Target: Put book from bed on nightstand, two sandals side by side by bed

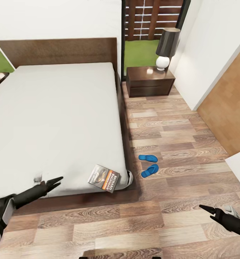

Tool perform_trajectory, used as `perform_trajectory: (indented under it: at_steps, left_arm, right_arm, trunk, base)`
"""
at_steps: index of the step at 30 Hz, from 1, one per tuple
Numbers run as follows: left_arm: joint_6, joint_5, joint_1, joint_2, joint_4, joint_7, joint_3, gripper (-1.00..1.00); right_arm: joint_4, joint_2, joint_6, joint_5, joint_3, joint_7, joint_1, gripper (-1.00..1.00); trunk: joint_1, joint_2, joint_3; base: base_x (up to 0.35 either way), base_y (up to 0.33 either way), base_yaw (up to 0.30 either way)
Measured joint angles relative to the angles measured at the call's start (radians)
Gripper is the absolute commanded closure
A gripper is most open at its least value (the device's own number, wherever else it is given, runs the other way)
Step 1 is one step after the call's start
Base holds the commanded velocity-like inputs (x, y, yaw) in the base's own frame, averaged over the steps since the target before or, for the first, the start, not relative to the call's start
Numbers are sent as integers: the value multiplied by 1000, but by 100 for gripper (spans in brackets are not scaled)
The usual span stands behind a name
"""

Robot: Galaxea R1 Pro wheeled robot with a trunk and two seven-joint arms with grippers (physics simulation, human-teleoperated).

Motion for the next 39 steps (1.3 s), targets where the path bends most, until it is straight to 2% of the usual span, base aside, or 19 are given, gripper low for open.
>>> perform_trajectory:
  at_steps: [2,4,7,10,11,12,15,21,27,31,36,39]
  left_arm:
    - [-19,-27,39,11,25,-18,0,-100]
    - [-105,-69,94,20,69,-32,0,-100]
    - [-224,-91,137,23,145,-44,0,-100]
    - [-346,-103,158,24,269,-57,-3,-100]
    - [-366,-105,160,24,289,-58,-3,-100]
    - [-421,-118,163,24,338,-59,-7,-100]
    - [-533,-160,165,23,422,-56,-11,-100]
    - [-605,-177,165,24,467,-38,-11,-100]
    - [-625,-176,165,27,474,116,-5,-100]
    - [-636,-174,165,27,476,173,0,-100]
    - [-651,-173,165,26,476,257,53,-100]
    - [-660,-174,165,24,476,283,70,-100]
  right_arm:
    - [2,1,0,1,1,0,1,-100]
    - [10,4,-1,2,1,-1,2,-100]
    - [75,7,-18,6,2,-1,2,-100]
    - [182,8,-113,8,4,-1,3,-100]
    - [194,8,-131,8,4,-1,3,-100]
    - [217,9,-170,9,4,-1,3,-100]
    - [238,10,-205,10,5,-2,3,-100]
    - [245,21,-215,14,5,-3,3,-100]
    - [255,25,-217,68,6,-4,3,-100]
    - [264,25,-230,79,5,-4,3,-100]
    - [267,26,-283,84,6,-3,3,-100]
    - [267,26,-294,84,7,-3,3,-100]
  trunk:
    - [-8,14,6]
    - [-15,28,13]
    - [-27,49,22]
    - [-38,70,31]
    - [-42,77,35]
    - [-46,84,38]
    - [-58,105,47]
    - [-81,147,66]
    - [-104,189,85]
    - [-119,217,97]
    - [-138,252,113]
    - [-138,252,113]
  base:
    - [0,0,0]
    - [0,0,0]
    - [0,0,0]
    - [0,0,0]
    - [0,0,0]
    - [0,0,0]
    - [0,0,0]
    - [0,0,0]
    - [0,0,0]
    - [0,0,0]
    - [0,0,0]
    - [0,0,0]
